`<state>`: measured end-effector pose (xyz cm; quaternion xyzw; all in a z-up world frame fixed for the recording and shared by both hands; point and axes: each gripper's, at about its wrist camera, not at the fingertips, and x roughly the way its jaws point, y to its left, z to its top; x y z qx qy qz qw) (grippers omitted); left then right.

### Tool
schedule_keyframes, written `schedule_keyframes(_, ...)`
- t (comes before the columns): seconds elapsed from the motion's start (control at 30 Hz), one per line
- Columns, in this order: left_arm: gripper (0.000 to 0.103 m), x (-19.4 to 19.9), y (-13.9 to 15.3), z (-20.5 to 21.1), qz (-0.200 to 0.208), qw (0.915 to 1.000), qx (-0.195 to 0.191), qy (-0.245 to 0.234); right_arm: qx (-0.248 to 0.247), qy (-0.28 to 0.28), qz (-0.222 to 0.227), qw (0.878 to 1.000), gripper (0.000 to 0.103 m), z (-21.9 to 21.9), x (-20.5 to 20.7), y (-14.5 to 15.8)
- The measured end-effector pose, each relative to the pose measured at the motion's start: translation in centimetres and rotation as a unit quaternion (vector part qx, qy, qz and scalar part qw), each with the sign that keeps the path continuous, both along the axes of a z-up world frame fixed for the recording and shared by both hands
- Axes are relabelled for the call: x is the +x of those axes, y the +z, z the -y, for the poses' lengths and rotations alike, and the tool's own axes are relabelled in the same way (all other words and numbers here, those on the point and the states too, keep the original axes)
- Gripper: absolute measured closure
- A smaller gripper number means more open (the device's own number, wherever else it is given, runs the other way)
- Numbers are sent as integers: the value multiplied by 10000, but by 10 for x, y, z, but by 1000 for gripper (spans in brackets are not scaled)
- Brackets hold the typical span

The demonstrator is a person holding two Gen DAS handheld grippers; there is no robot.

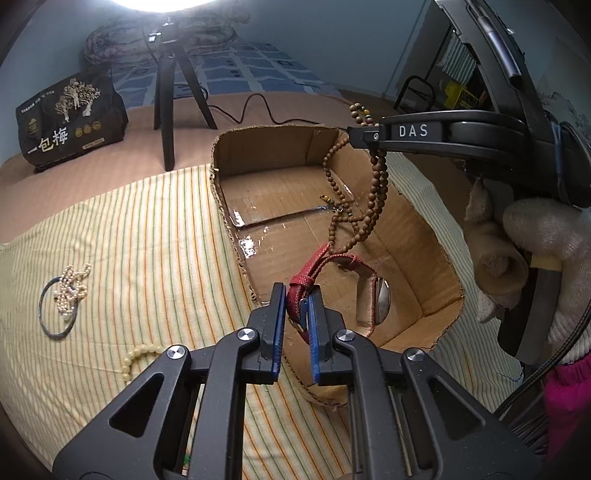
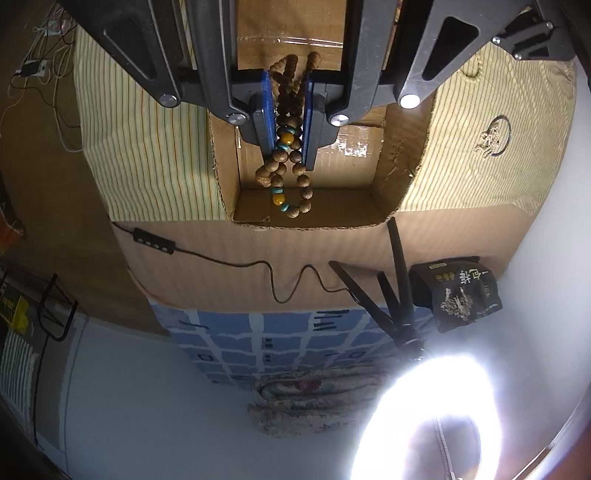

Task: Organize jewelry
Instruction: 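Open both tools to drop the watch and the beads into the box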

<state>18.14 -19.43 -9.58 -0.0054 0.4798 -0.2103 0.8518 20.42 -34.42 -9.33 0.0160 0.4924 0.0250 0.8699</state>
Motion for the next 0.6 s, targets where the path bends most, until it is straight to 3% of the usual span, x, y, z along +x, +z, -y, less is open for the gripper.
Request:
schedule_keyframes(0.13,93,0,-3,2,-35,10000,13,-43,52,-71,-90,9999,91,4,2,-7)
schedule_keyframes(0.17,85,1,-4,2,-43,10000,6,-59,79,-86,-116,9999,85,5,2,-8)
schedule_keyframes(0.2,70,1,-5,3,-70,9999,-10,-89,77,-108,-126,9998,74,5,3,-9)
schedule_keyframes(0.27,59,1,-5,2,-36,10000,-14,-79,29,-152,-127,9998,63,6,2,-10)
schedule_keyframes(0.4,59,-1,-1,0,-24,10000,10,-84,-65,-320,16,9995,26,9,-1,-4)
schedule_keyframes(0.6,59,-6,3,-4,22,10000,50,-36,-29,-339,56,9994,17,9,-3,1)
